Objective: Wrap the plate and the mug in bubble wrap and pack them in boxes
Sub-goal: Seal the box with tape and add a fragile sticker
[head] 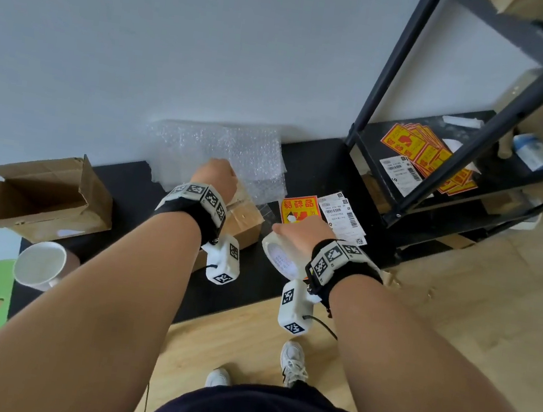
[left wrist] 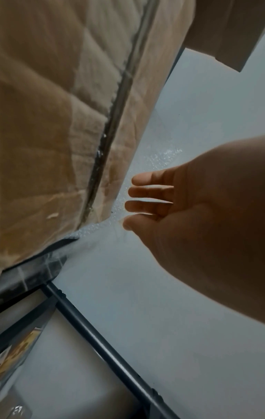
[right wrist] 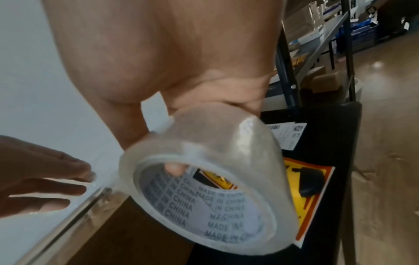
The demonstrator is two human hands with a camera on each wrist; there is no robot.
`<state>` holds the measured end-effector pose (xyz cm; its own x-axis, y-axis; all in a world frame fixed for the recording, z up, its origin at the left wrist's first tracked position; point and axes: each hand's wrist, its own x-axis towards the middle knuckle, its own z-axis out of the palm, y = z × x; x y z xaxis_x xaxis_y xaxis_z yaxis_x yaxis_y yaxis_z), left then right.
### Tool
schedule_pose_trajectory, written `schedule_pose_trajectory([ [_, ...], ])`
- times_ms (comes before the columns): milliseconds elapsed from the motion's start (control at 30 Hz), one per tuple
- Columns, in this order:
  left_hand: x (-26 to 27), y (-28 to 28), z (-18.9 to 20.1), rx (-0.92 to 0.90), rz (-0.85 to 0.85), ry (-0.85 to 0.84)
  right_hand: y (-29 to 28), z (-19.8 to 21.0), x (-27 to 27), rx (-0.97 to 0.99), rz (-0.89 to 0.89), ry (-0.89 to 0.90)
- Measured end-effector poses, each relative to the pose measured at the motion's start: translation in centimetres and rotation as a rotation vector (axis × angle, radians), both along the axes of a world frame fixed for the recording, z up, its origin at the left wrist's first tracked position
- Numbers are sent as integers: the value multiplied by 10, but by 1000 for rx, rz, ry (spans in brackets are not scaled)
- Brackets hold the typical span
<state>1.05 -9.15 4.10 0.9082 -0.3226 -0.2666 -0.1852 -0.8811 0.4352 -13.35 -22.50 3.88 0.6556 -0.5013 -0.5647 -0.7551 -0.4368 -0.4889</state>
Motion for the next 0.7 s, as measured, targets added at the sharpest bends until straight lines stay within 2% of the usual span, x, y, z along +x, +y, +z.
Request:
schedule_pose_trajectory([
  [200, 13, 7, -9, -7, 7, -13, 13, -8, 13, 45, -50, -56],
  [367, 27, 3, -14, -19, -17, 65, 20, -8, 18, 46, -143, -58],
  [533, 34, 3, -21, -2, -41, 51, 22, -11, 24, 72, -160, -50],
  [700, 44, 1, -24, 32, -50, 132, 22, -14, 26, 69, -151, -41],
])
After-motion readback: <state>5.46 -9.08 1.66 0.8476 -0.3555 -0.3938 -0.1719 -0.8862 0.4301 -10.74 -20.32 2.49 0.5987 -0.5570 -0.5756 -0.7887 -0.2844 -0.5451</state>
